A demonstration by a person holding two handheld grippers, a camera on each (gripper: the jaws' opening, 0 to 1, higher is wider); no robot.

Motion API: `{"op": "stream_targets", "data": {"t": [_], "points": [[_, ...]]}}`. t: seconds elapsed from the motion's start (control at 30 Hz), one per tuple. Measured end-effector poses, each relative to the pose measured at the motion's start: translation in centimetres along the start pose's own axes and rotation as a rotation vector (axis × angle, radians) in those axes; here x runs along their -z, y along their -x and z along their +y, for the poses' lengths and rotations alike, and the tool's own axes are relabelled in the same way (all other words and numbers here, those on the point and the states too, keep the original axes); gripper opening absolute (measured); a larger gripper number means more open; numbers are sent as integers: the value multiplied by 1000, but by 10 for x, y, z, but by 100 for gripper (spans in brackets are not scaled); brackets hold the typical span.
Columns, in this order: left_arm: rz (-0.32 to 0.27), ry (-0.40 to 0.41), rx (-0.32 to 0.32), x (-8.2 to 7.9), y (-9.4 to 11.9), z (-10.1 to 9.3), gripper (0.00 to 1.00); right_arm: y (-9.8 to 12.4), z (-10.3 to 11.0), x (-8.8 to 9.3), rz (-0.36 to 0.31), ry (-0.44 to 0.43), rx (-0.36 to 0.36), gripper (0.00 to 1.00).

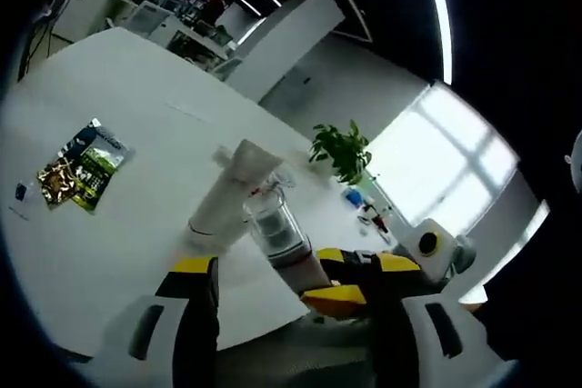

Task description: Arrange the skincare products in the storage area until every visible bottle or jar stands upright without overlapping.

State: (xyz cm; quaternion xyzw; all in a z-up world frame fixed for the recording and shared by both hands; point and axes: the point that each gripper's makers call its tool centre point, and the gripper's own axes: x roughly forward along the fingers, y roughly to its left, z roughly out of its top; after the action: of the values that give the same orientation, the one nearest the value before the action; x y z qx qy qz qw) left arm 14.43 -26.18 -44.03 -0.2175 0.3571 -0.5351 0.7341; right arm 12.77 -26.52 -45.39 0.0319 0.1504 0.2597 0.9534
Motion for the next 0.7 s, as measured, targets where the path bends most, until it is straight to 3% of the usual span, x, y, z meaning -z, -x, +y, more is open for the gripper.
{"op": "stream_targets", "data": {"t": [0.2,0.37,0.47,0.6,0.7], "points": [[-34,21,-24,-3,-1,3,48,-4,6,-3,34,128,-33,12],[-108,23,-64,-12,0,9,22,-2,6,-9,30,163,-19,12],[-127,19,-40,-15,-2,4,22,0,5,-13,26,183,1,12],[-161,-66,32,-25,-2,-14,19,2,2,-18,23,173,10,13],[-140,-131,92,-28,-1,-28,16,4,4,-20,24,153,-21,13]]}}
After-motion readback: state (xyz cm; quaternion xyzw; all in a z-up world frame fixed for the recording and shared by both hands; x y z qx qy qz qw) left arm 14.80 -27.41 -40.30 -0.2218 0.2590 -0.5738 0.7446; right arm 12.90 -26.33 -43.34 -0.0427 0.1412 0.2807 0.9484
